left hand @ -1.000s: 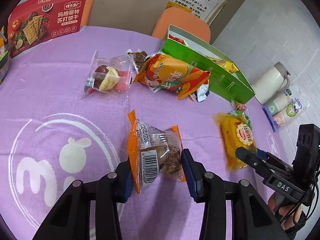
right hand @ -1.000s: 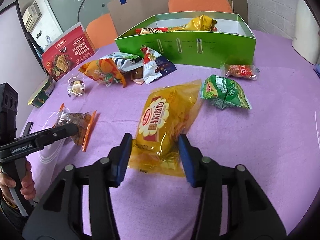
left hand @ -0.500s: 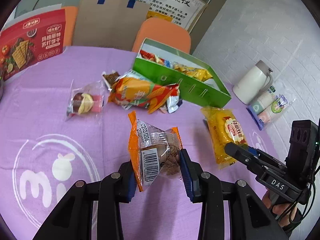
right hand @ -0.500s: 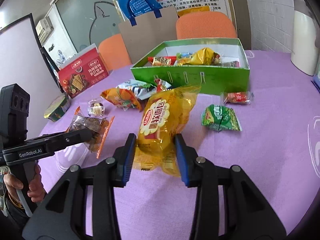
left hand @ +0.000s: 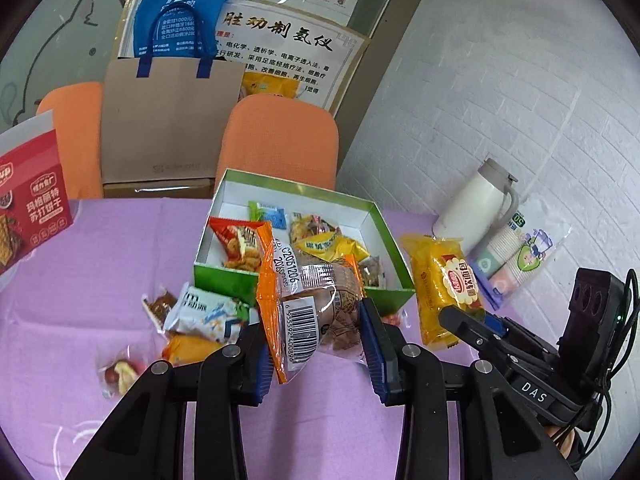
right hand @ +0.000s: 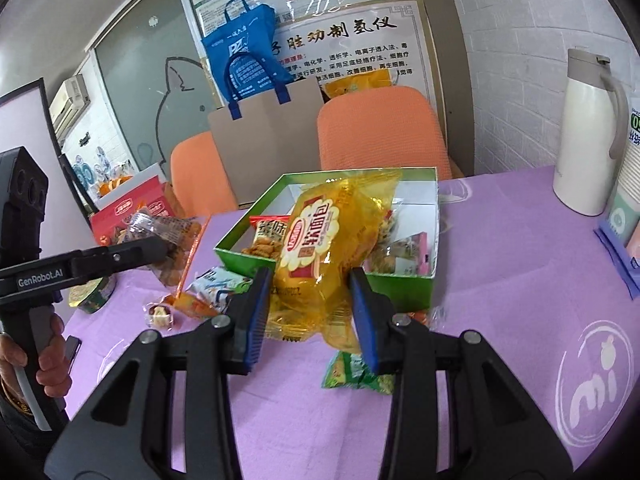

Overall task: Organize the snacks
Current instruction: 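Carry both held snacks into the green box and open both grippers, then withdraw both grippers from the box toward the green pea packet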

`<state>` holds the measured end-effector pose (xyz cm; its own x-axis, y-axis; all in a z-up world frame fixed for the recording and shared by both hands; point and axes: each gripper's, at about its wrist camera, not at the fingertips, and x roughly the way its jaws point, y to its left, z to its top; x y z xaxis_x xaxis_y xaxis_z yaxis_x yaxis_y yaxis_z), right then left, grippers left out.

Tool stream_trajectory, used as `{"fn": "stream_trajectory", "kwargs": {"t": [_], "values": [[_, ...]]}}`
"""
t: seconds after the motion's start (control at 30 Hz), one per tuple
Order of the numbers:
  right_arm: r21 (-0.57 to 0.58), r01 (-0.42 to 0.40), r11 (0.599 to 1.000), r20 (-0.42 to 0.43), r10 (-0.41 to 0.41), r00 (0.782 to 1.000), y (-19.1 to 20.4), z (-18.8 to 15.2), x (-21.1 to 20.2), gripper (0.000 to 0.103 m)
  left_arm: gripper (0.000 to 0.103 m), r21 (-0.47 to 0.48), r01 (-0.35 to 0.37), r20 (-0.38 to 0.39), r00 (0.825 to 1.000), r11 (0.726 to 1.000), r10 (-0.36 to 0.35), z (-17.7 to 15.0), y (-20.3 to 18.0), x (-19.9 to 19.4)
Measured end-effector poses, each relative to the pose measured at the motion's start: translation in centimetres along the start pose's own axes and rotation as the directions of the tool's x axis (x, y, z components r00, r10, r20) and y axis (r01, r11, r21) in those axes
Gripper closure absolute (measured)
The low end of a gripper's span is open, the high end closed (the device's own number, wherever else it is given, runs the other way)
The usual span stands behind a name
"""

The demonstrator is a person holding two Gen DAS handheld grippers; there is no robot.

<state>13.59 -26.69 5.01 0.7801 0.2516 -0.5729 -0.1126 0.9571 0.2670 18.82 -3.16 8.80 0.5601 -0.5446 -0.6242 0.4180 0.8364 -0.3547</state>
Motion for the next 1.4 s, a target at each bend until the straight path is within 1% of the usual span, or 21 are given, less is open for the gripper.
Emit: {"fn": "stream_trajectory", "kwargs": {"t": [0.13, 0.3, 0.43, 0.53, 0.57, 0.6, 0.63, 0.67, 0.7, 0.73, 0.77, 0.8, 0.83, 0.9, 0.97, 1.03, 1.1, 1.27, 1.33, 1.4], "values": [[-0.002, 0.025, 1.0, 0.003, -0.025, 1.0, -1.4, 1.3, 1.6, 0.062, 0.065, 0.022, -0.026, -0.006, 1.0, 0.999, 0.026, 2.3, -0.3, 2.7], [-0.016, 0.059, 0.998, 0.004, -0.059, 0.998, -3.2, 2.7, 4.2, 0.062, 0.065, 0.021, -0.042, -0.022, 0.999, 0.999, 0.042, 4.3, 0.2, 6.4], [-0.028, 0.066, 0.997, 0.006, -0.065, 0.998, -4.1, 3.7, 6.4, 0.062, 0.065, 0.022, -0.06, -0.032, 0.998, 0.998, 0.061, 5.6, 0.9, 9.3], [-0.045, 0.046, 0.998, -0.005, -0.046, 0.999, -4.6, 3.8, 8.5, 0.06, 0.064, 0.026, -0.075, -0.043, 0.996, 0.997, 0.076, 6.3, 1.3, 11.4], [-0.05, 0.032, 0.998, -0.025, -0.034, 0.999, -4.8, 3.6, 9.4, 0.057, 0.064, 0.028, -0.079, -0.048, 0.996, 0.996, 0.081, 6.4, 1.5, 12.0], [-0.053, 0.032, 0.998, -0.05, -0.035, 0.998, -4.9, 3.5, 10.2, 0.044, 0.064, 0.032, -0.077, -0.054, 0.995, 0.997, 0.079, 6.5, 1.6, 12.7], [-0.056, 0.05, 0.997, -0.067, -0.053, 0.996, -5.0, 3.1, 10.6, 0.026, 0.058, 0.038, -0.085, -0.059, 0.994, 0.996, 0.087, 6.6, 1.8, 13.3], [-0.059, 0.054, 0.997, -0.059, -0.057, 0.997, -5.1, 2.8, 10.5, 0.021, 0.045, 0.037, -0.105, -0.064, 0.992, 0.994, 0.107, 6.5, 1.9, 13.7], [-0.063, 0.051, 0.997, -0.042, -0.053, 0.998, -5.2, 2.5, 10.2, 0.019, 0.033, 0.029, -0.122, -0.068, 0.99, 0.992, 0.124, 6.4, 2.1, 14.0], [-0.066, 0.048, 0.997, -0.028, -0.05, 0.998, -5.3, 2.2, 9.9, 0.019, 0.014, 0.014, -0.129, -0.065, 0.989, 0.992, 0.13, 6.1, 2.4, 14.0], [-0.064, 0.051, 0.997, -0.024, -0.053, 0.998, -5.4, 1.9, 9.6, 0.019, 0.012, 0.0, -0.127, -0.048, 0.991, 0.992, 0.127, 5.9, 2.6, 13.8], [-0.058, 0.058, 0.997, -0.023, -0.06, 0.998, -5.6, 1.7, 9.3, 0.018, 0.011, -0.005, -0.117, -0.029, 0.993, 0.993, 0.117, 5.7, 2.8, 13.6], [-0.051, 0.064, 0.997, -0.025, -0.066, 0.998, -5.7, 1.6, 9.2, 0.017, 0.011, -0.004, -0.117, -0.028, 0.993, 0.993, 0.117, 5.5, 3.0, 13.5], [-0.028, 0.069, 0.997, -0.035, -0.07, 0.997, -6.0, 1.4, 8.8, 0.016, 0.011, 0.002, -0.138, -0.044, 0.989, 0.99, 0.138, 5.2, 3.1, 13.5], [-0.002, 0.062, 0.998, -0.044, -0.062, 0.997, -6.0, 1.4, 8.1, 0.015, 0.011, 0.007, -0.144, -0.054, 0.988, 0.99, 0.144, 5.0, 2.9, 13.3], [0.013, 0.056, 0.998, -0.046, -0.056, 0.997, -5.9, 1.6, 7.3, 0.012, 0.011, 0.004, -0.146, -0.052, 0.988, 0.989, 0.146, 4.8, 2.7, 12.7], [0.019, 0.049, 0.999, -0.027, -0.048, 0.998, -5.5, 1.8, 5.9, 0.01, 0.011, 0.003, -0.141, -0.048, 0.989, 0.99, 0.141, 4.7, 2.5, 11.9], [0.008, 0.03, 1.0, 0.032, -0.03, 0.999, -4.2, 1.5, 1.7, 0.01, 0.011, 0.01, -0.118, -0.035, 0.992, 0.993, 0.119, 4.0, 1.0, 9.0], [0.008, 0.028, 1.0, 0.041, -0.028, 0.999, -3.8, 1.0, 0.1, 0.01, 0.011, 0.016, -0.106, -0.034, 0.994, 0.994, 0.106, 3.3, 0.1, 7.8], [0.013, 0.045, 0.999, 0.039, -0.046, 0.998, -3.7, 0.3, -1.0, 0.01, 0.011, 0.023, -0.086, -0.035, 0.996, 0.996, 0.087, 2.4, -0.8, 6.6]]}}
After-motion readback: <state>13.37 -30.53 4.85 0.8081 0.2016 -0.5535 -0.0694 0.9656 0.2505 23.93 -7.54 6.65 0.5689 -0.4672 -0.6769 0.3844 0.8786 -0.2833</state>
